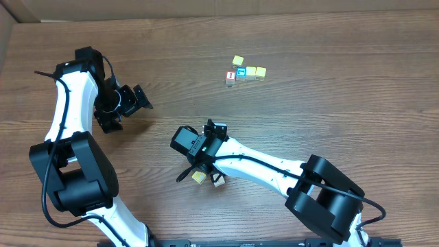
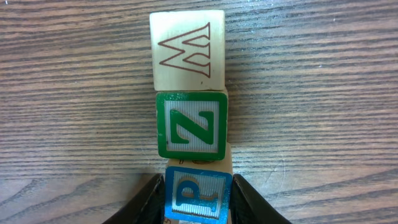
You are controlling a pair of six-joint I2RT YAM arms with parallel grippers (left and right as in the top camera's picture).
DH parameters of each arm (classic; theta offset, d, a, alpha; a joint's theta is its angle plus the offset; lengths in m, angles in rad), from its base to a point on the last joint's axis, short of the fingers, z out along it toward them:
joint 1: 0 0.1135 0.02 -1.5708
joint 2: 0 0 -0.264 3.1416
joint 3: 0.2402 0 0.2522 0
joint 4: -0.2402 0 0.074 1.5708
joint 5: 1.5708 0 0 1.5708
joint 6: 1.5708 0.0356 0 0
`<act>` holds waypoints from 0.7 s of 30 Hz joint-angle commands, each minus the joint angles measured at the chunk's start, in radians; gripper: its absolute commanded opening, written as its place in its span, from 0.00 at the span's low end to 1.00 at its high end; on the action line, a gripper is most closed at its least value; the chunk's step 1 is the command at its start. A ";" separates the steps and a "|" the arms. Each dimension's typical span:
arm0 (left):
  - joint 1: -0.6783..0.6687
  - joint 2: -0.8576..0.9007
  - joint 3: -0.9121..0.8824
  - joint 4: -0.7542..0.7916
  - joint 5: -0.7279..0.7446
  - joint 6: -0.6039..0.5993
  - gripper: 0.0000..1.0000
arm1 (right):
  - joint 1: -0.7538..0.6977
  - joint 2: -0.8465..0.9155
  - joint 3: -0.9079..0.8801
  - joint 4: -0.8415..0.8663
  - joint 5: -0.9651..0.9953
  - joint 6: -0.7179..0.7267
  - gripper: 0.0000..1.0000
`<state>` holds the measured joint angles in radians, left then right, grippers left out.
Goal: Flip 5 blocks
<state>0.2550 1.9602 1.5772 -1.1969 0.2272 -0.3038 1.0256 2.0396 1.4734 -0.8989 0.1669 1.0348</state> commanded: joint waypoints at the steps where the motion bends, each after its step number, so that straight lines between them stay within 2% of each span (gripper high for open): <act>1: -0.007 0.005 0.015 0.001 -0.002 0.009 1.00 | 0.000 -0.034 0.020 -0.002 0.024 -0.019 0.34; 4: -0.007 0.005 0.015 0.001 -0.002 0.009 1.00 | 0.000 -0.034 0.020 -0.003 0.024 -0.035 0.35; 11: -0.007 0.005 0.015 0.001 -0.002 0.009 1.00 | 0.000 -0.034 0.020 0.001 0.024 -0.045 0.43; 21: -0.007 0.005 0.015 0.001 -0.002 0.009 1.00 | 0.000 -0.034 0.020 0.005 0.023 -0.045 0.42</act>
<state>0.2550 1.9602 1.5772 -1.1969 0.2272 -0.3038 1.0256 2.0396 1.4734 -0.8982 0.1730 0.9939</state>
